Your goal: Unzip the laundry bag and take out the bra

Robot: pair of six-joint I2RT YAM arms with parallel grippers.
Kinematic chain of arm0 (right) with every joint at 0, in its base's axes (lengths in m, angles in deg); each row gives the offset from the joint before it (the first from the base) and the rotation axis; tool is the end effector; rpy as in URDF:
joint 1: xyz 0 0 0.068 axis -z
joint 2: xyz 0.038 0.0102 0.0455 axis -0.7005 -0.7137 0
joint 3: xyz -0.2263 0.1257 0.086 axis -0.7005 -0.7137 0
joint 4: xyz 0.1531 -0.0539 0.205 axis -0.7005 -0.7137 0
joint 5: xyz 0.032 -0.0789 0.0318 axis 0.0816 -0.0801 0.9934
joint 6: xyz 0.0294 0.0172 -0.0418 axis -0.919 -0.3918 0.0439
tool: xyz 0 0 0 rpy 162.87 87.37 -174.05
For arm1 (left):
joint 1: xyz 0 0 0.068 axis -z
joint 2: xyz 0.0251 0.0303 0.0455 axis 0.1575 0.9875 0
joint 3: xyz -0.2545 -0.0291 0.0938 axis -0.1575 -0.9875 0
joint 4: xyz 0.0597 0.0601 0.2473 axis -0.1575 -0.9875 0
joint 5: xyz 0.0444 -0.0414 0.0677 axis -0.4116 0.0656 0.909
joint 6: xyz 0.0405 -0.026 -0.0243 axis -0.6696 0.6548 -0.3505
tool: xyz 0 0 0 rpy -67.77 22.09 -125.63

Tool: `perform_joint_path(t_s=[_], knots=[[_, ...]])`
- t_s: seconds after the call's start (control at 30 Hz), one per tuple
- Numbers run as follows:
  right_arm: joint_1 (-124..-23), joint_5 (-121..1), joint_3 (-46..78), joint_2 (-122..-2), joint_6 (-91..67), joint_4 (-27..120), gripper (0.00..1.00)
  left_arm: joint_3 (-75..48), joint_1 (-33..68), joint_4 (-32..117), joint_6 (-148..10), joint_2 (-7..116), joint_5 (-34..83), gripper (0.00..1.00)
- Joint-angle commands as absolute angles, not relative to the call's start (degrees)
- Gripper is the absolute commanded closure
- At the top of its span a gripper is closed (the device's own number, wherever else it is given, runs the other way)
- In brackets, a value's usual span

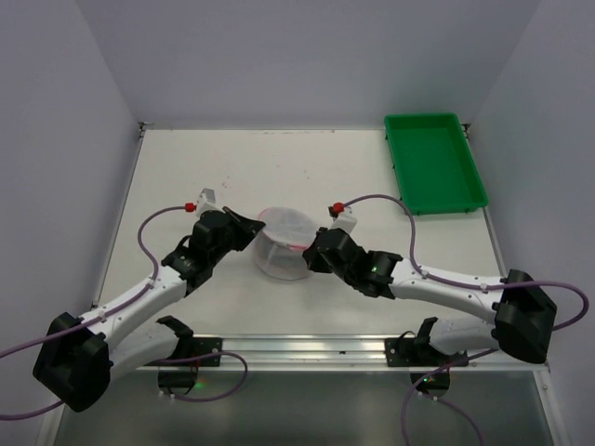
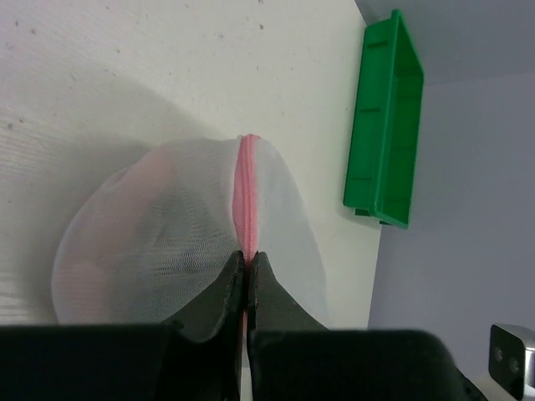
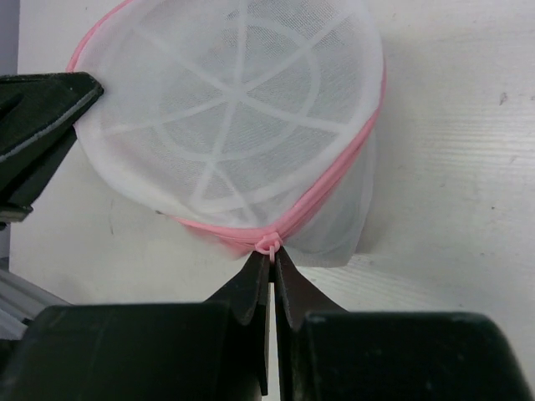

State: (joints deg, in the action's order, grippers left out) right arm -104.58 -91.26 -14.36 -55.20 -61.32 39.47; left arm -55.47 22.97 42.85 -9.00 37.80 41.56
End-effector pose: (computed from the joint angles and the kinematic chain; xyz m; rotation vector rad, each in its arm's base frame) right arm 0.1505 0.2330 0.2378 0.1563 2.2302 0.6998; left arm 0.1936 -0.1148 0.2279 -0.8220 1.9968 -0.9586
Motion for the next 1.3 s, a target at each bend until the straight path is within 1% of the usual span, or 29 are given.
perform_joint_path(t_s=[0.0,0.13,0.23,0.27,0.37,0.4,0.5,0.53,0.57,0.6,0.63,0.67,0.8,0.87,0.9,0.97,1.0,1.07,1.1,1.17,1.2,1.27], knots=[[-103.3,-90.6,-17.3,-50.8,-53.5,39.5,1.00,-53.2,19.2,45.9,-15.1,38.7,39.2,1.00],[-98.8,-85.5,-20.5,-47.4,-49.3,39.9,1.00,-51.3,17.2,48.6,-23.2,42.5,30.6,1.00],[-97.8,-82.3,-20.2,-47.3,-45.0,40.0,1.00,-46.5,15.1,49.3,-30.4,47.5,22.9,1.00],[-97.8,-81.1,-19.9,-47.6,-43.4,41.2,1.00,-42.7,14.3,48.4,-32.0,49.0,21.0,1.00],[-97.8,-77.6,-18.6,-49.2,-43.0,43.5,1.00,-37.0,14.1,46.6,-37.7,55.1,14.8,1.00],[-97.9,-76.8,-17.6,-49.6,-43.5,44.0,1.00,-33.3,14.1,45.6,-39.4,57.8,13.2,0.88],[-98.0,-74.2,-15.8,-51.9,-46.5,46.3,1.00,-30.5,14.1,44.8,-38.2,59.8,11.8,0.65],[-98.0,-73.9,-14.4,-52.7,-47.3,46.7,1.00,-30.8,14.1,45.2,-37.4,59.6,11.7,0.43],[-98.1,-74.0,-13.4,-54.5,-48.3,47.1,1.00,-31.1,14.1,45.3,-36.7,59.1,11.6,0.31],[-98.2,-74.3,-12.7,-55.5,-48.7,48.6,1.00,-31.6,14.1,44.1,-35.4,57.7,12.8,0.12],[-98.4,-74.5,-10.9,-56.5,-49.1,49.0,1.00,-32.2,14.1,42.6,-34.9,56.6,13.9,0.04],[-98.5,-74.3,-10.1,-57.6,-49.4,50.0,1.00,-32.8,14.1,39.1,-34.3,55.7,15.1,0.00],[-100.0,-73.9,-5.7,-63.1,-49.2,51.6,1.00,-38.7,14.1,34.8,-30.4,46.7,21.3,0.00],[-100.5,-73.9,-4.5,-64.5,-48.1,51.7,1.00,-41.9,14.3,35.0,-29.5,44.7,21.2,0.00],[-100.8,-73.8,-3.8,-65.5,-47.9,51.7,1.00,-42.5,14.4,35.1,-28.9,44.0,19.9,0.02],[-100.8,-73.8,-3.5,-66.1,-47.5,52.0,1.00,-43.1,15.3,35.2,-28.8,44.2,19.0,0.06],[-100.9,-73.8,-3.4,-66.4,-47.4,52.2,1.00,-43.2,15.7,35.4,-28.6,44.8,18.5,0.10],[-100.9,-74.0,-3.4,-66.8,-46.8,52.3,1.00,-43.3,17.5,36.6,-28.5,45.6,18.4,0.14],[-101.0,-74.1,-3.1,-66.9,-46.7,52.2,1.00,-43.1,18.0,37.0,-28.3,46.6,18.7,0.18],[-101.0,-74.1,-3.1,-66.9,-46.6,52.0,1.00,-42.8,19.5,38.2,-28.2,47.6,18.8,0.23],[-101.0,-74.1,-3.1,-66.9,-46.4,51.9,1.00,-42.5,19.9,38.2,-28.2,48.8,19.1,0.29],[-101.1,-74.3,-3.3,-66.5,-46.1,51.5,1.00,-42.0,21.1,38.3,-28.4,49.8,19.4,0.37]])
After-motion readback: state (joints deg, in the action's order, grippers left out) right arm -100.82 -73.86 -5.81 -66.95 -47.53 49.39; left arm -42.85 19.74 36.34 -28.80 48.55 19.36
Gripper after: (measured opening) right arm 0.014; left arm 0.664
